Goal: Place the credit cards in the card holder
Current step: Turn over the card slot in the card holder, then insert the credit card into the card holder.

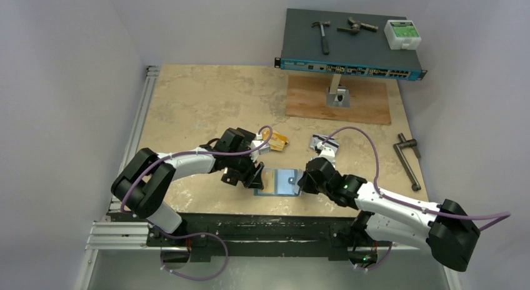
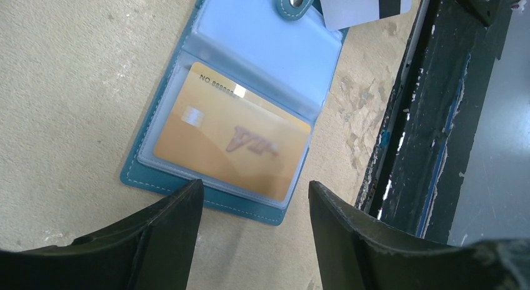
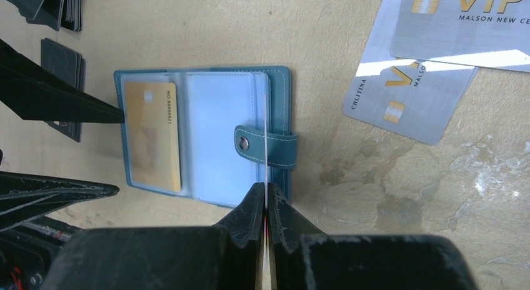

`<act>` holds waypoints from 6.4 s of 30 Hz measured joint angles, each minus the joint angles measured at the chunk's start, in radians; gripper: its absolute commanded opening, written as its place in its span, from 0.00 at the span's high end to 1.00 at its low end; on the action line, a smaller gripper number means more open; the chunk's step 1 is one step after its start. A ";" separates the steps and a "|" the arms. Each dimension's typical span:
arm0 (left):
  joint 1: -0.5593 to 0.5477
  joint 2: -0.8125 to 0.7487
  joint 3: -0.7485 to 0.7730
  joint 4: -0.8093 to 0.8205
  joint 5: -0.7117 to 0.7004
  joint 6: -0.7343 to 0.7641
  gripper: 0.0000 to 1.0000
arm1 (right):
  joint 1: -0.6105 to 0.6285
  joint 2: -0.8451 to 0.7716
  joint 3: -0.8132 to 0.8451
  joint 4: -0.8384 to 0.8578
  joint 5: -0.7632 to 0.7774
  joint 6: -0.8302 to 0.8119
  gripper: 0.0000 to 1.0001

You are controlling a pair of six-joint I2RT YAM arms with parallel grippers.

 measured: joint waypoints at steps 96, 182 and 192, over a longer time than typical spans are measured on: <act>0.146 0.092 0.169 -0.177 0.015 -0.264 0.41 | 0.020 0.328 -0.129 0.744 -0.263 0.105 1.00; 0.052 0.200 0.198 -0.190 0.035 -0.430 0.80 | -0.113 0.338 -0.317 0.996 -0.351 0.250 1.00; 0.106 0.221 0.070 0.073 0.123 -0.653 0.77 | -0.123 0.262 -0.326 0.984 -0.332 0.254 1.00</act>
